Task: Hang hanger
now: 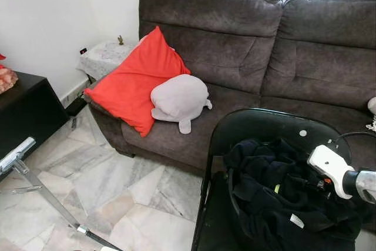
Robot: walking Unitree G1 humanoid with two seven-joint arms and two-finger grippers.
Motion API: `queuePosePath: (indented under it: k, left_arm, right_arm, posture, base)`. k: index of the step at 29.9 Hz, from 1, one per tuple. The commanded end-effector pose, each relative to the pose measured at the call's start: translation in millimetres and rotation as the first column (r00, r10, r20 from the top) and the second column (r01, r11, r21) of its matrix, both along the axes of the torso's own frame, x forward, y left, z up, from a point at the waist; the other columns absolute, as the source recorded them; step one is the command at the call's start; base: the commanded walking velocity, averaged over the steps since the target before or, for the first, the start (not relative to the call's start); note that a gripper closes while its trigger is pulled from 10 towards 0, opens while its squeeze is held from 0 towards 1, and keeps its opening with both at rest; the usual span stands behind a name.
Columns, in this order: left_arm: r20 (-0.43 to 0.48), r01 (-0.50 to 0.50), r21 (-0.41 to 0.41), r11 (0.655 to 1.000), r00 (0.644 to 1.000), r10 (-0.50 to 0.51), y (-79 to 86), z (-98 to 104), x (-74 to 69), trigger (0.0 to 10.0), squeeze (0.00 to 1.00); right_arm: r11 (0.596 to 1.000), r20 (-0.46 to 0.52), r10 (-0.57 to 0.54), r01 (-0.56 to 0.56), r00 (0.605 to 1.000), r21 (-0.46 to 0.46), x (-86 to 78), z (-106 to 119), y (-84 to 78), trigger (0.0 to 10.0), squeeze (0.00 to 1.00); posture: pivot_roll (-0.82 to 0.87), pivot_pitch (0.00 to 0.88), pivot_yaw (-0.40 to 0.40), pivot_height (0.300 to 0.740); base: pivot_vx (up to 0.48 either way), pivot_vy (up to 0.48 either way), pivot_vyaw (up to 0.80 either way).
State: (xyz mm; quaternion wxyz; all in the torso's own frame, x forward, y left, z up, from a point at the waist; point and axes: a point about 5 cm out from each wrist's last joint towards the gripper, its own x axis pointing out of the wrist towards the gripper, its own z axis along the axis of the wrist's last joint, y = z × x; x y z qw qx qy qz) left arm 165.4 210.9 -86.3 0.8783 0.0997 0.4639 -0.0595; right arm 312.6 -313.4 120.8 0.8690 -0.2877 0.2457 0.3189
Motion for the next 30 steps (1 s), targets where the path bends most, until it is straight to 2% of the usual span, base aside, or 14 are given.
queuePosePath:
  k: [1,2,3,4,15,26,29,30]
  left_arm:
    - [-0.014,-0.005,0.007,1.000,1.000,0.005,3.7,-1,-4.1,10.0,0.00]
    - [-0.014,-0.005,0.007,1.000,1.000,0.005,3.7,-1,-4.1,10.0,0.00]
    - [-0.014,-0.004,0.006,1.000,1.000,0.004,2.9,-1,-3.9,10.0,0.00]
    - [-0.015,-0.004,0.004,1.000,1.000,0.004,2.5,-1,-3.7,10.0,0.00]
    - [-0.016,0.001,-0.008,1.000,1.000,-0.001,0.2,-1,-1.0,10.0,0.00]
    - [-0.026,0.001,-0.011,1.000,1.000,-0.001,0.3,-2,-5.2,10.0,0.00]
    - [-0.031,0.000,-0.011,1.000,1.000,0.000,0.7,-3,-8.0,10.0,0.00]
    - [-0.031,0.000,-0.011,1.000,1.000,0.000,0.7,-3,-8.0,10.0,0.00]
  right_arm:
    - [1.000,-0.002,0.021,-0.021,1.000,0.005,3.7,-1,7.0,2.0,0.00]
    - [1.000,-0.002,0.021,-0.021,1.000,0.005,3.7,-1,7.0,2.0,0.00]
    - [1.000,-0.006,0.023,-0.023,1.000,0.006,3.6,-3,8.2,7.5,0.00]
    - [1.000,-0.014,0.027,-0.026,1.000,0.006,3.1,-4,8.8,10.0,0.00]
    - [0.999,-0.051,0.031,-0.031,0.998,-0.005,-1.2,-13,9.6,10.0,0.00]
    - [1.000,0.018,0.003,-0.003,1.000,0.017,-4.0,-14,8.0,10.0,0.00]
    - [0.997,0.105,-0.056,0.051,0.993,0.052,-0.3,-10,8.8,10.0,0.00]
    - [0.997,0.105,-0.056,0.051,0.993,0.052,-0.3,-10,8.8,10.0,0.00]
  posture:
    - [-0.03,0.006,0.083,0.740]
    - [-0.03,0.006,0.083,0.740]
    - [-0.03,0.006,0.083,0.740]
    - [-0.03,0.006,0.083,0.740]
    - [-0.03,0.015,0.083,0.740]
    - [-0.04,0.023,0.080,0.740]
    - [-0.05,0.026,0.079,0.740]
    - [-0.05,0.026,0.079,0.740]
  base:
    - [0.000,0.000,0.00]
    - [0.000,0.000,0.00]
    - [0.000,0.000,0.00]
    - [0.000,0.000,0.00]
    - [0.000,0.000,0.00]
    - [0.000,0.000,0.00]
    - [0.000,0.000,0.00]
    - [0.000,0.000,0.00]
